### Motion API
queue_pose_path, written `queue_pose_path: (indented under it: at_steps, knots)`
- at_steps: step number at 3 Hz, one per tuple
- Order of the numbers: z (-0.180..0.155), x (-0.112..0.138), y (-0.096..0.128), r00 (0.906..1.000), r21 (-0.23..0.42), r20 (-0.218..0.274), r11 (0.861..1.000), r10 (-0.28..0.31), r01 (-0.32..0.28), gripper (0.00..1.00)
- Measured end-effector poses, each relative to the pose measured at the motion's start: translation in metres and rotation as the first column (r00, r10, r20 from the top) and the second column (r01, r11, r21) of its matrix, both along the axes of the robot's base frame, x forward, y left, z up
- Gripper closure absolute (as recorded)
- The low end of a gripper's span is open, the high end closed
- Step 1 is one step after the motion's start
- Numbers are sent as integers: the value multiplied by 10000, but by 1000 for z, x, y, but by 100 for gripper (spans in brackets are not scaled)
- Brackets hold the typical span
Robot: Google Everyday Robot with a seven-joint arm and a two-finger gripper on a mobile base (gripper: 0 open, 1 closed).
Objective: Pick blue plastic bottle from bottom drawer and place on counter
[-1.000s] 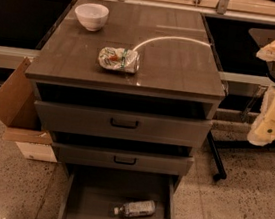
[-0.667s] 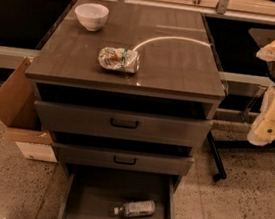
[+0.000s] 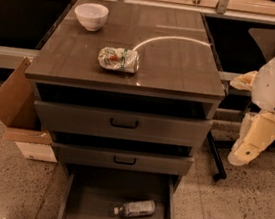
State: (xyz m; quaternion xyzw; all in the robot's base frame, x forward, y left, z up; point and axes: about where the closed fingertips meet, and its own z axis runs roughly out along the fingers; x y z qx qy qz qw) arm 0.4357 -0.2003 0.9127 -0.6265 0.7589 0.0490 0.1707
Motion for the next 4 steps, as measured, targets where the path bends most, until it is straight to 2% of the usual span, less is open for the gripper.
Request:
queue_pose_path:
  at_steps: [1, 2, 3, 4]
  knots:
    - [0, 0, 0, 10000, 0, 0, 10000, 1, -1, 0]
    - [-24, 0, 9, 9983, 315, -50, 9978, 582, -581, 0]
    - [-70, -2, 22, 9915, 1011, -50, 9865, 1296, -1285, 0]
    - [-70, -2, 22, 9915, 1011, -50, 9865, 1297, -1285, 0]
